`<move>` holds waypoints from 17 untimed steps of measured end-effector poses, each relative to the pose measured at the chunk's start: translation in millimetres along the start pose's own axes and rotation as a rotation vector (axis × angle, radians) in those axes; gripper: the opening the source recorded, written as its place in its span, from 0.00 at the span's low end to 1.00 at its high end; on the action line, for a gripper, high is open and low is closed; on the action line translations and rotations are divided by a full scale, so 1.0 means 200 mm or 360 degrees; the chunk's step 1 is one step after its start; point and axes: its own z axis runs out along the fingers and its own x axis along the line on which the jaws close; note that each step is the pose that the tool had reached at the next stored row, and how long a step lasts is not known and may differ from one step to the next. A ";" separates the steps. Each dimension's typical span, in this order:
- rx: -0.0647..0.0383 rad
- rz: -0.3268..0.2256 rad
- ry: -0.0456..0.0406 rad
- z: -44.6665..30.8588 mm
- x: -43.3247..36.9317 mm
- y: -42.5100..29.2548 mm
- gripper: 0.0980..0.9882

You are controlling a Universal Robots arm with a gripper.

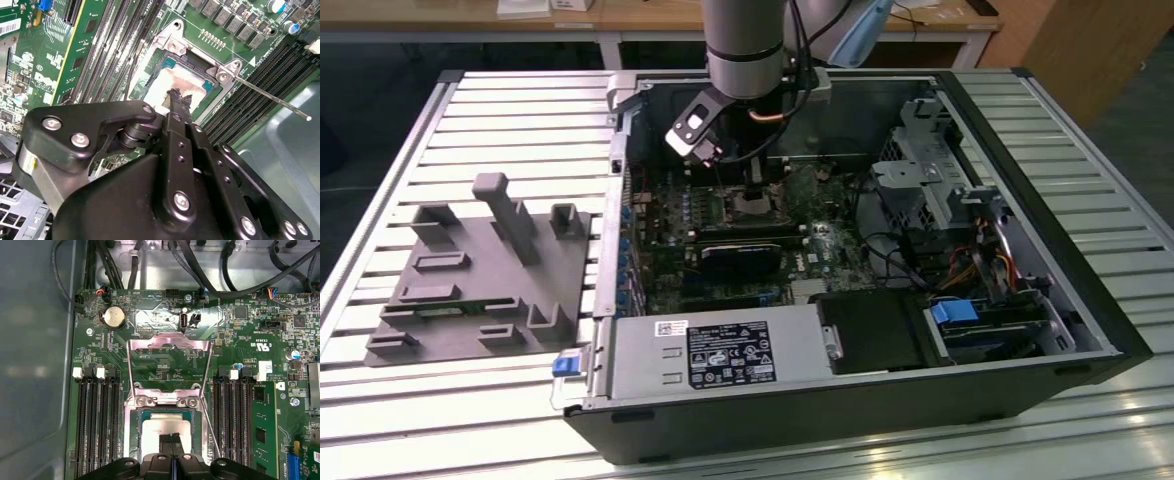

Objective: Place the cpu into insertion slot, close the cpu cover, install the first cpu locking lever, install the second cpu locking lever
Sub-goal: 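Place the cpu into insertion slot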

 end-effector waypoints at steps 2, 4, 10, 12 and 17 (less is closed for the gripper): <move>0.0050 0.0000 0.0000 0.001 0.000 0.010 0.00; 0.0091 0.0001 0.0000 0.003 0.000 0.023 0.00; 0.0092 0.0001 0.0000 0.005 0.000 0.042 0.00; 0.0092 0.0001 0.0000 0.007 0.000 0.060 0.00; 0.0092 0.0001 0.0000 -0.016 0.000 0.068 0.00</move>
